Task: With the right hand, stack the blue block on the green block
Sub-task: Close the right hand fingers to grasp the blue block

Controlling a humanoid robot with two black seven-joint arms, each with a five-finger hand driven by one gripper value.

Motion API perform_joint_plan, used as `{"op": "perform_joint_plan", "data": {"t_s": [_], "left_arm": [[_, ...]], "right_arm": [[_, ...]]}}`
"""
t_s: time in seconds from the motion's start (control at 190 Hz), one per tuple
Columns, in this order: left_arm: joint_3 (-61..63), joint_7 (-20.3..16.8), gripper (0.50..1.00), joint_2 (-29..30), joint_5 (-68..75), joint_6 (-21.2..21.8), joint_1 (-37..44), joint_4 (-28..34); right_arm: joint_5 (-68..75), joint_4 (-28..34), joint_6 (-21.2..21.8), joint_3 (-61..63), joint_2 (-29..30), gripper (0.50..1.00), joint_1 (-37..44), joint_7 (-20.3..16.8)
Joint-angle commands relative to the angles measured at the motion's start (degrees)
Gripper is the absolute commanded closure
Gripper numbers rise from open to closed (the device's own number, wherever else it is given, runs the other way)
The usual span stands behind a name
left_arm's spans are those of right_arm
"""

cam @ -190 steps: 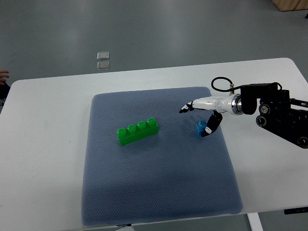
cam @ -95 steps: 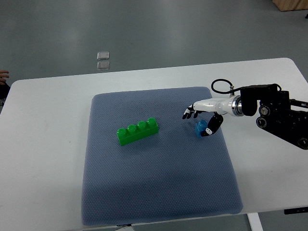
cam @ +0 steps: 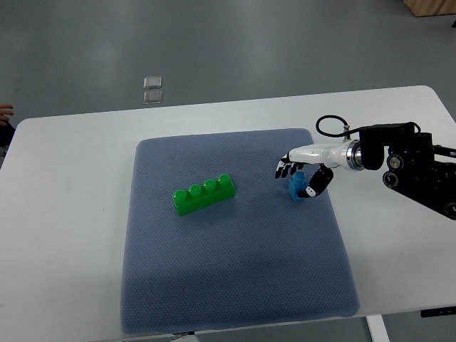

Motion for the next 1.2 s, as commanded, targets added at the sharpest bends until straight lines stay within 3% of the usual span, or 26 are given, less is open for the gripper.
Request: {"op": "perform_joint_plan", "data": {"t_s": [0.0, 0.38, 0.922, 1.197], "left_arm": [[-0.02, 0.0, 0.5, 0.0, 0.0, 0.0, -0.01, 0.0], [-0.02, 0.0, 0.5, 0.0, 0.0, 0.0, 0.08, 0.0], [-0.02, 0.0, 0.5, 0.0, 0.0, 0.0, -0.01, 0.0], [-0.02, 0.0, 0.5, 0.0, 0.0, 0.0, -0.01, 0.0]], "right_arm": [[0.04, 0.15, 0.1, 0.02, -0.05, 0.775, 0.0, 0.02], [0.13, 0.5, 0.27, 0.02, -0.14, 0.814, 0.0, 0.11], [0.13, 0.68, 0.45, 0.11, -0.32, 0.912, -0.09, 0.28], [0.13, 0.68, 0.36, 0.11, -0.67, 0.916, -0.09, 0.28]]}}
